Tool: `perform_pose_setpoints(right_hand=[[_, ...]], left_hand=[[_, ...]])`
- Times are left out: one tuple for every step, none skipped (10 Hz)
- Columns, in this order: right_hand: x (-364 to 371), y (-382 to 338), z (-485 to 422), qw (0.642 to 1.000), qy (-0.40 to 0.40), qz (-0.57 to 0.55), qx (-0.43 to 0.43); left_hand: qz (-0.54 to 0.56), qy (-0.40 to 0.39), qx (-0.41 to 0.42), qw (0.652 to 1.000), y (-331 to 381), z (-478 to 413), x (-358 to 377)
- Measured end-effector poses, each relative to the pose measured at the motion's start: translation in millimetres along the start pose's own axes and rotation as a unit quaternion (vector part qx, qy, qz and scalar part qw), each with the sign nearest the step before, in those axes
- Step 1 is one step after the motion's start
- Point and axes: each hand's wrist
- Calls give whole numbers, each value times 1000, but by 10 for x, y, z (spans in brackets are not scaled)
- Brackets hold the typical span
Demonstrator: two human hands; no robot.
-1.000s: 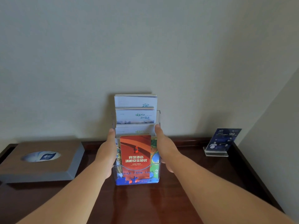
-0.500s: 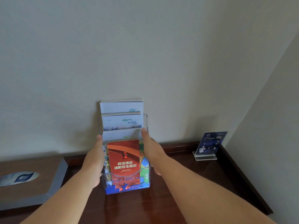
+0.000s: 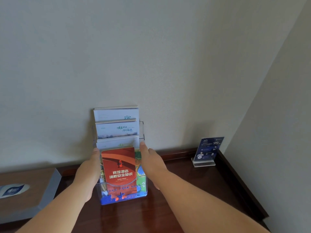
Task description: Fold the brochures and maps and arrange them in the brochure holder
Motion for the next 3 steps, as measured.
perform_pose_setpoints(right_hand=[[-83, 70, 118, 1000, 1, 5, -6], [-113, 115, 199, 1000, -1, 5, 0], [-136, 184, 276, 1000, 16, 3, 21]], left_hand=[[-22, 9, 32, 999, 0, 41, -42], [-31, 6, 55, 998, 121, 232, -69], [-67, 10, 90, 994, 134, 400, -89]])
Point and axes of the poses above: each hand's wrist, its own z-axis away from the middle knuckle, its own x-axis out of the palm, y = z × x, and after that the axes turned 5 degrees about -y, right-handed
